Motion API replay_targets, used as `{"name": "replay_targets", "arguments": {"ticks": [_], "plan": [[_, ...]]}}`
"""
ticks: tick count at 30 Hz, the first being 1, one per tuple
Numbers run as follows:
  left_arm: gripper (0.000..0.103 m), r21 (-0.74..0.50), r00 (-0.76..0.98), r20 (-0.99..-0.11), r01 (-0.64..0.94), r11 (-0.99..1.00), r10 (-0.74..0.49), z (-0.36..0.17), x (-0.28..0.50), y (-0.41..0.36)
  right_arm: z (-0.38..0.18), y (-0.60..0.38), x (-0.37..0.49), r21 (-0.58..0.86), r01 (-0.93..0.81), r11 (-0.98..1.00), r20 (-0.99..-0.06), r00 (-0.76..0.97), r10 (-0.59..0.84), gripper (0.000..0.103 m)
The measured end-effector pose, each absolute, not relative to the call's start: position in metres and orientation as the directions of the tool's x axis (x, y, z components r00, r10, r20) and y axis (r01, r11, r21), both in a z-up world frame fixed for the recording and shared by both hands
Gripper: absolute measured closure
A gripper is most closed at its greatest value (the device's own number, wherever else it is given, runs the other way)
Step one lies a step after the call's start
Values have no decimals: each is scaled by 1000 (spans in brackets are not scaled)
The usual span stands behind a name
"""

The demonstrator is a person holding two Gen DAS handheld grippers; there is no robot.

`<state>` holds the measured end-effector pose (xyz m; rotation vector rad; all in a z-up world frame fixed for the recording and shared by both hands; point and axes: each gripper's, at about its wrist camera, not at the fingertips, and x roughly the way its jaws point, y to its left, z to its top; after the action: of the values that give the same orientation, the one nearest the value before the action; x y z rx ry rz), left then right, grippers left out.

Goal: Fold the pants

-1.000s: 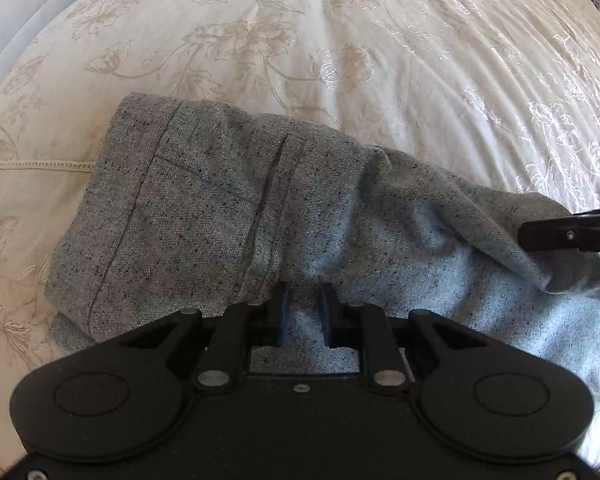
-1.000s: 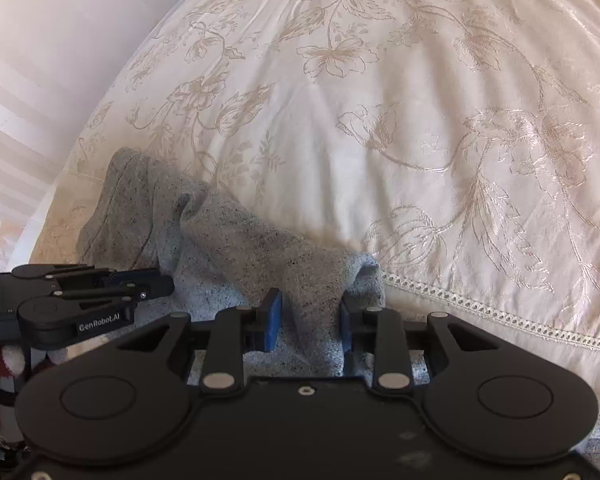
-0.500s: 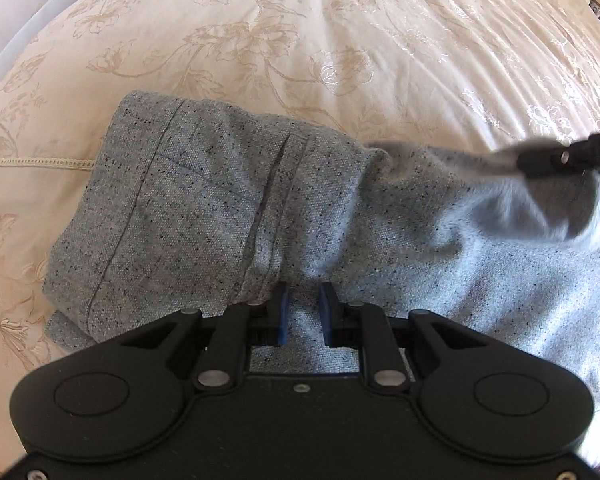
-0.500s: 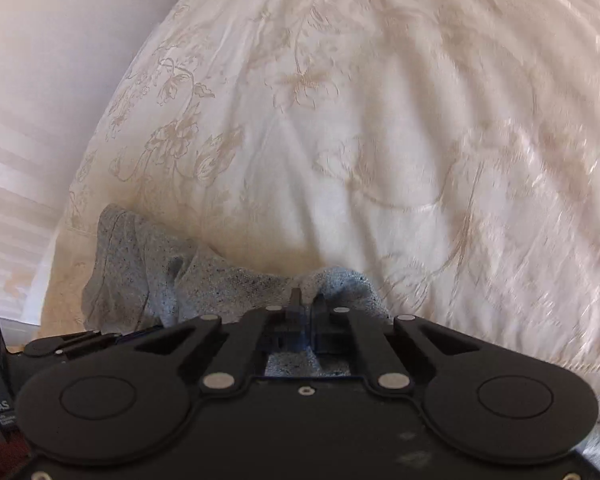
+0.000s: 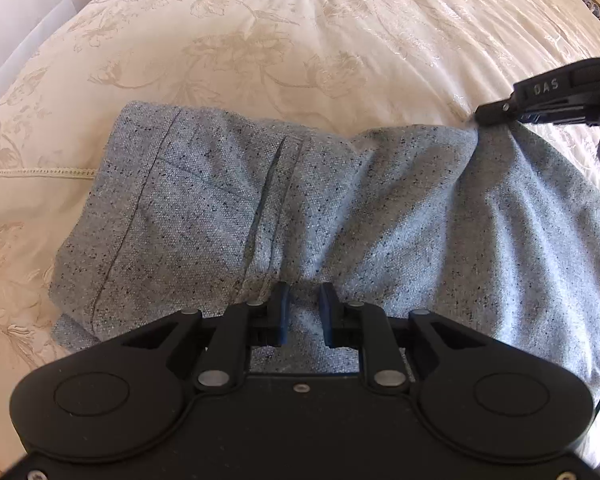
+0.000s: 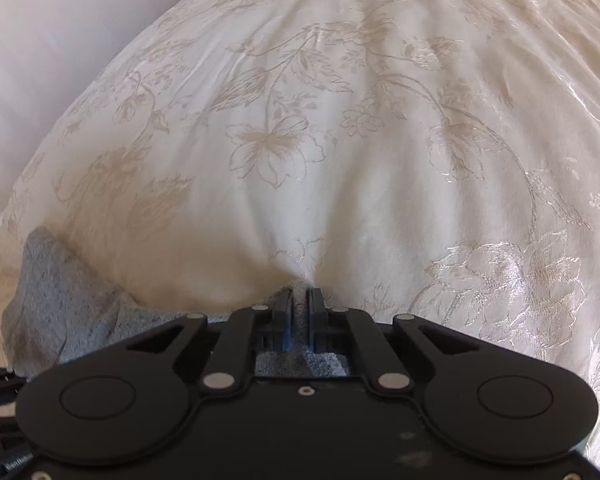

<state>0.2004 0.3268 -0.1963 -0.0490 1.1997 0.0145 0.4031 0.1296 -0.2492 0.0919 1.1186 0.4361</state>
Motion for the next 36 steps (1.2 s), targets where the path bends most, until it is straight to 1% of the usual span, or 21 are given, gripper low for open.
{"name": "replay_targets", "arguments": {"ticks": [1, 2, 4, 6, 7, 10, 12, 13, 14, 15, 16, 17, 18, 20, 22, 25, 28, 30, 31, 34, 36], "plan": [[76, -14, 361, -933, -34, 999, -1, -190, 201, 325, -236, 124, 399, 270, -282, 921, -830, 417, 371, 85], [76, 5, 373, -928, -27, 1000, 14, -183, 201, 322, -224, 117, 393, 259, -270, 927, -809, 464, 361, 83], [76, 20, 437, -899, 1, 1000, 18, -165, 202, 314, -205, 106, 382, 289, -261, 921, -784, 488, 384, 83], [76, 9, 480, -877, 38, 999, -10, -153, 210, 303, -197, 98, 364, 318, -268, 909, -771, 484, 413, 84], [76, -8, 490, -871, 61, 998, -37, -150, 217, 297, -197, 102, 356, 314, -282, 906, -775, 475, 417, 86], [76, -62, 481, -870, 119, 991, -112, -159, 243, 281, -208, 116, 335, 275, -331, 903, -803, 437, 405, 87], [73, -60, 442, -890, 134, 989, -114, -175, 257, 277, -218, 123, 326, 248, -347, 904, -825, 414, 385, 88], [72, -3, 417, -907, 122, 992, -54, -187, 264, 278, -222, 124, 324, 229, -351, 908, -836, 407, 368, 88], [75, 41, 404, -915, 97, 994, -2, -196, 267, 283, -230, 124, 325, 194, -350, 917, -853, 402, 334, 89], [84, 36, 395, -919, 69, 997, 6, -203, 269, 293, -237, 121, 325, 151, -340, 928, -870, 400, 288, 89], [91, -5, 394, -919, 36, 999, -19, -207, 270, 305, -245, 116, 325, 111, -317, 942, -883, 403, 240, 92], [91, -74, 389, -918, 8, 997, -71, -208, 271, 317, -253, 105, 326, 95, -277, 956, -894, 399, 205, 98], [91, -142, 380, -917, -36, 989, -118, -208, 272, 329, -258, 93, 326, 93, -227, 969, -901, 395, 179, 101], [91, -217, 366, -916, -107, 970, -165, -207, 273, 342, -261, 68, 324, 63, -113, 992, -906, 409, 105, 101], [91, -214, 371, -916, -134, 967, -151, -201, 271, 339, -257, 51, 317, 48, -66, 997, -902, 426, 72, 99], [92, -180, 399, -910, -138, 974, -112, -184, 256, 320, -241, 39, 294, 86, -89, 992, -877, 466, 117, 92], [90, -236, 453, -871, -50, 970, -189, -169, 227, 297, -234, 29, 264, 138, -96, 986, -875, 454, 167, 92], [84, -239, 439, -869, 29, 970, -228, -168, 208, 279, -242, 27, 248, 143, -87, 986, -899, 406, 166, 92], [84, -230, 416, -878, 64, 971, -236, -173, 197, 271, -247, 25, 237, 139, -88, 986, -913, 375, 162, 92], [83, -182, 294, -934, 103, 978, -205, -200, 175, 257, -268, 17, 203, 131, -66, 989, -960, 240, 143, 92], [85, -129, 228, -961, 117, 985, -153, -219, 157, 257, -274, 8, 179, 146, -32, 989, -965, 217, 149, 95]]}}
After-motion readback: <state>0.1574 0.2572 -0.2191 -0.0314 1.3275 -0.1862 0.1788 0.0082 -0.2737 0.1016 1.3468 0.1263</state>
